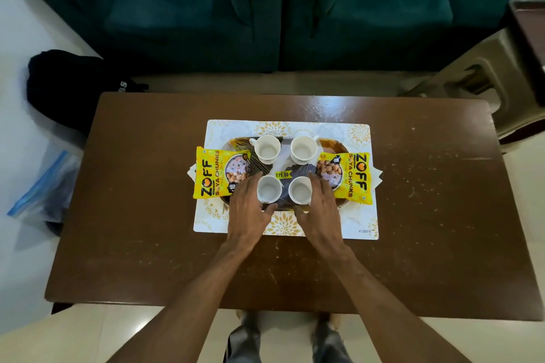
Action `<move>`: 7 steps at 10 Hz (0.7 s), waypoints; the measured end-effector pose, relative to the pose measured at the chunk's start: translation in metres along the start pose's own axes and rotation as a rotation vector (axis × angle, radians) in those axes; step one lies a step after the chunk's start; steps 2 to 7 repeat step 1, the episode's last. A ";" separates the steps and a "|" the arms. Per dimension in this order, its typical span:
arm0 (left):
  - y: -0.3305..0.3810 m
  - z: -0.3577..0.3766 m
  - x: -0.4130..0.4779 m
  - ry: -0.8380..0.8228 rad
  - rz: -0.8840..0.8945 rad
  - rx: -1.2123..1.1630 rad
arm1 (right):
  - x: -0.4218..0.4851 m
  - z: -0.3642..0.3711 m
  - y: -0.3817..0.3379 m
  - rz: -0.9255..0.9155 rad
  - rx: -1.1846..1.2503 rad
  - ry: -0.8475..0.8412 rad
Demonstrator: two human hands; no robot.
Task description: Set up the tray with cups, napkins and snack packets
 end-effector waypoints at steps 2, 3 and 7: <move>0.005 -0.008 -0.008 -0.008 -0.074 -0.031 | -0.005 -0.010 0.004 0.003 0.024 -0.009; 0.005 -0.008 -0.008 -0.008 -0.074 -0.031 | -0.005 -0.010 0.004 0.003 0.024 -0.009; 0.005 -0.008 -0.008 -0.008 -0.074 -0.031 | -0.005 -0.010 0.004 0.003 0.024 -0.009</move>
Point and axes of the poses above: each hand's wrist, its own x-axis towards the middle knuckle, its own z-axis out of the palm, y = z × x, the point moved 4 cm from there along x, towards the middle knuckle, and after that the axes turned 2 degrees about -z, right-handed, at the moved point
